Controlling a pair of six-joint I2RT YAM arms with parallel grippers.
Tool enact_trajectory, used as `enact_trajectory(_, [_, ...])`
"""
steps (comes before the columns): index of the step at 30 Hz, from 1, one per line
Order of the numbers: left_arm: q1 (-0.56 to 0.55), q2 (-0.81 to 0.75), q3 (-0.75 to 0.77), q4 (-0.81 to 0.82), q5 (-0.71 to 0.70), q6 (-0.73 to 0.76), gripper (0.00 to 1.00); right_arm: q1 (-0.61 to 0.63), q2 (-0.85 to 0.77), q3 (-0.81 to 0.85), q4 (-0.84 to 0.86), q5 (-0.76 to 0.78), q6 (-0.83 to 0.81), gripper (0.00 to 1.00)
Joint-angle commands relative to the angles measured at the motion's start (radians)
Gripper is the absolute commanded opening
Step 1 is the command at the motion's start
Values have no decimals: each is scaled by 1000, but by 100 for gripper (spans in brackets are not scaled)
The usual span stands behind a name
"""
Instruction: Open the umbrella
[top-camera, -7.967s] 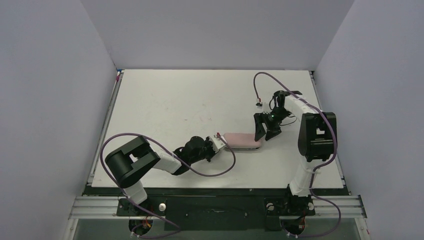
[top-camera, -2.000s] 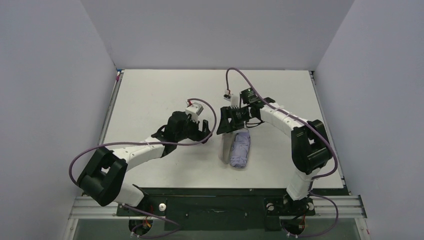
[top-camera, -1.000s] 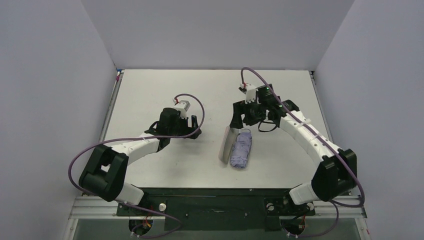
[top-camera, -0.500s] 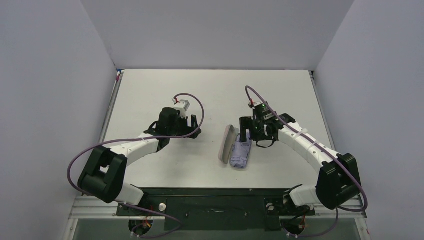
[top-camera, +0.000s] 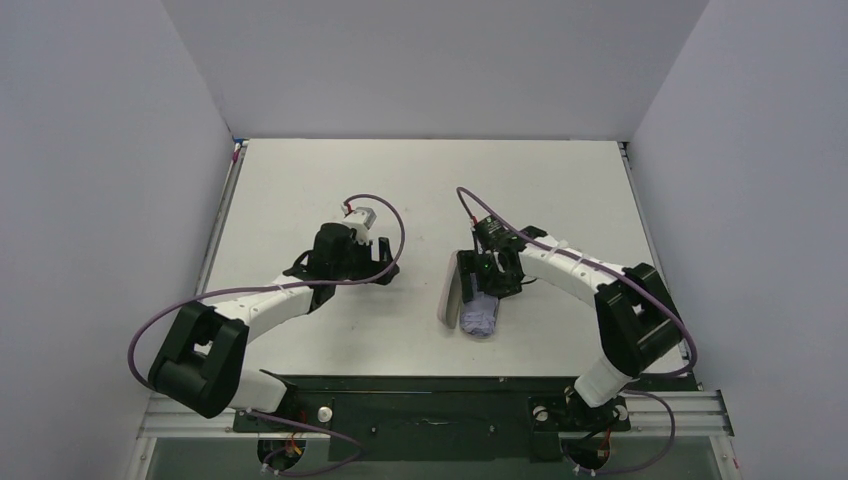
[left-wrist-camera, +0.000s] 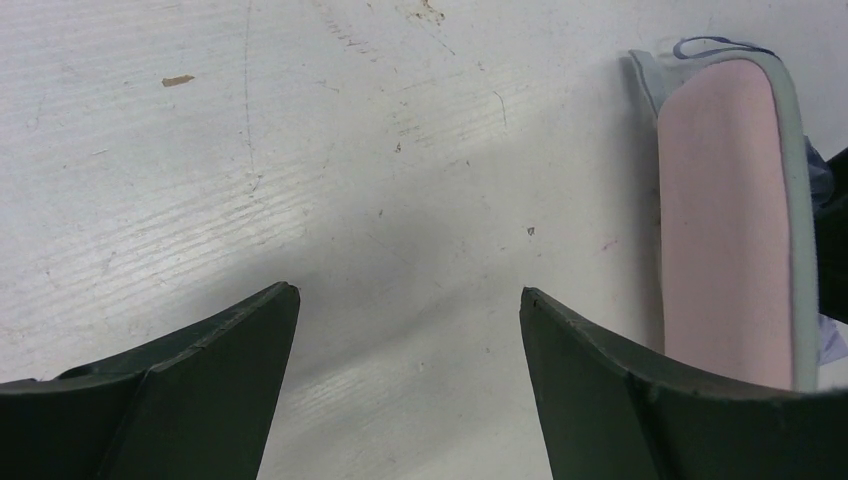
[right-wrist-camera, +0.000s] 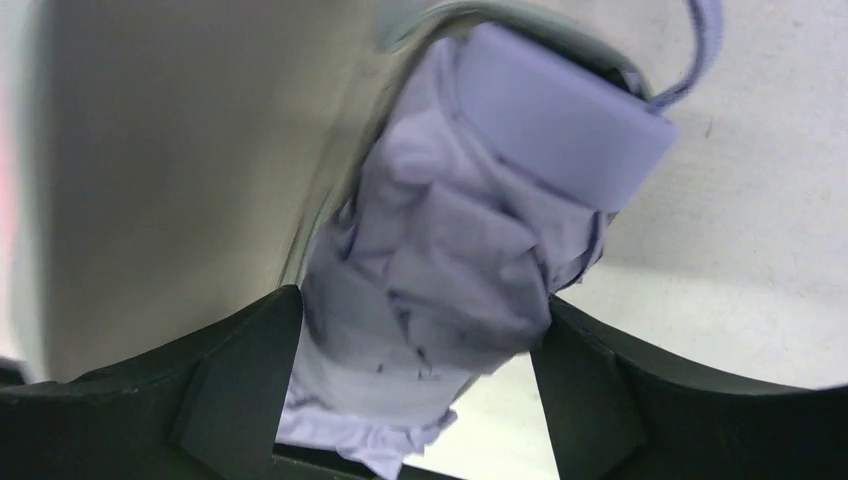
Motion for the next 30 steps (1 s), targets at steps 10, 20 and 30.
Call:
enact_trajectory(10, [47,23,82,25,33,62,79,-91,196,140,-38,154,74,30])
enact_trajectory(20, [64,102,183,-18,66,176,81,-455,286,335,-97,207,-334,0])
enact_trajectory(30, [88,176,340,-151,130,261,97,-724,565,787,-300,62,-681,0])
